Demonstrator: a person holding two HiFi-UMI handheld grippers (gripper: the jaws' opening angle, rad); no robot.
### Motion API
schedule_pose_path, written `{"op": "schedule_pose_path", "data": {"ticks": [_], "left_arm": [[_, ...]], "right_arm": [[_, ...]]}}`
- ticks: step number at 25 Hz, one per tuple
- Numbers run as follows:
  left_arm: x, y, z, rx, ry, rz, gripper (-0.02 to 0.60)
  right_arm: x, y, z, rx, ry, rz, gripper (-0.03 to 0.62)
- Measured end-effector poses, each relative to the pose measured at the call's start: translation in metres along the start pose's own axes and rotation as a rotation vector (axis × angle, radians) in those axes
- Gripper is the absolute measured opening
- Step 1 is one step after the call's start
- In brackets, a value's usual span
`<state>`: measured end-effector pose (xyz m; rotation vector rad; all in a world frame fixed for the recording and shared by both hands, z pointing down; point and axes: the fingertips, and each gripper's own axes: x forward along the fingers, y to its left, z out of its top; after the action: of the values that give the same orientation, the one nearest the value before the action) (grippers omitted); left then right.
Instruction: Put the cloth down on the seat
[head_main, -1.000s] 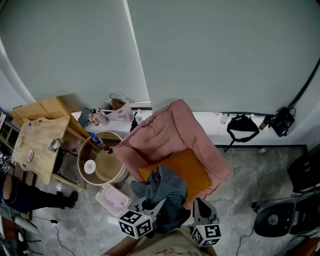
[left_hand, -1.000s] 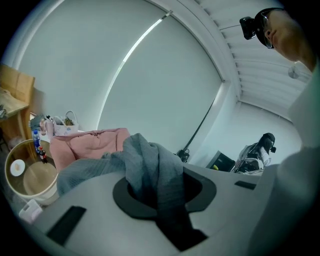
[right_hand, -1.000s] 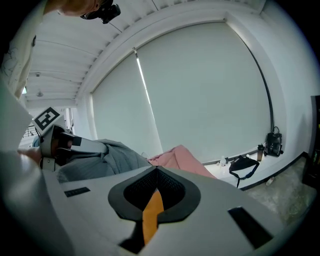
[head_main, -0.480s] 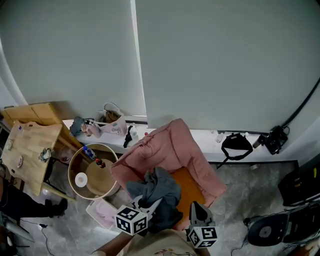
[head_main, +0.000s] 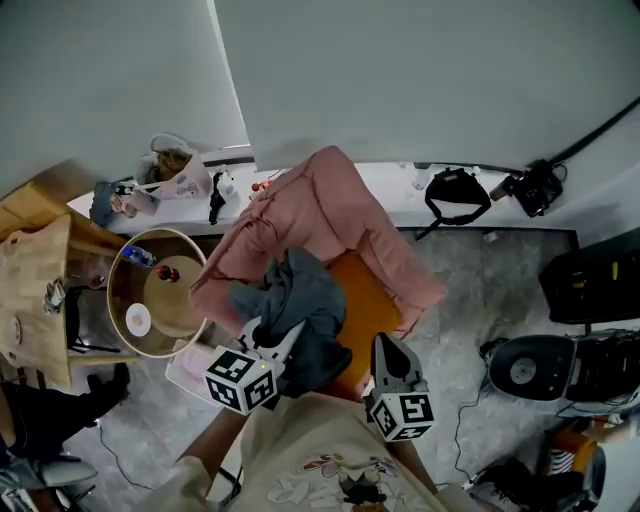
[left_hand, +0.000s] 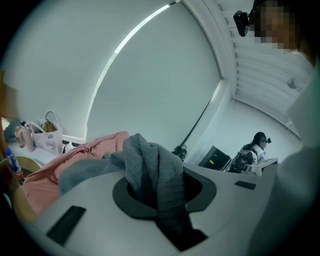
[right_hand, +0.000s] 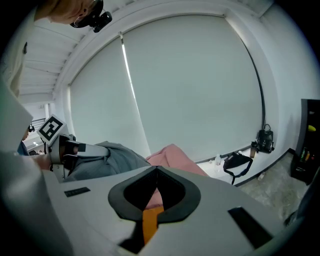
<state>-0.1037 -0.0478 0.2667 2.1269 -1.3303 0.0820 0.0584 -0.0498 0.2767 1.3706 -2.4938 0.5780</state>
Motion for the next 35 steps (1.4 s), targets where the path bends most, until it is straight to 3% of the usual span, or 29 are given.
{"op": "schedule_pose_path", "data": {"ticks": [9, 14, 18, 24, 31, 35], "left_arm": [[0.033, 0.046, -0.012, 0.049, 0.133, -0.096, 0.089], [0.049, 0.069, -0.023, 0.151, 0.228, -0.188, 0.089], [0.059, 0.084, -0.033, 0.211, 0.260, -0.277, 0.089], [0.082, 0.087, -0.048, 0.336, 0.302, -0.342, 0.084], [0.119, 0.097, -0.082, 0.399, 0.368, -0.365, 0.083], [0.142, 0.116, -0.101, 0.463, 0.391, -0.333, 0.083]], "right_arm": [[0.050, 0.008, -0.031, 0.008, 0.142, -0.027, 0.018], [0.074, 0.003, -0.053, 0.061, 0.195, -0.064, 0.018], [0.092, 0.010, -0.061, 0.035, 0.217, -0.069, 0.018], [0.106, 0.012, -0.059, 0.020, 0.236, -0.054, 0.018], [0.110, 0.000, -0.066, 0.032, 0.265, -0.066, 0.018], [0.117, -0.015, -0.080, 0.037, 0.287, -0.090, 0.018]]}}
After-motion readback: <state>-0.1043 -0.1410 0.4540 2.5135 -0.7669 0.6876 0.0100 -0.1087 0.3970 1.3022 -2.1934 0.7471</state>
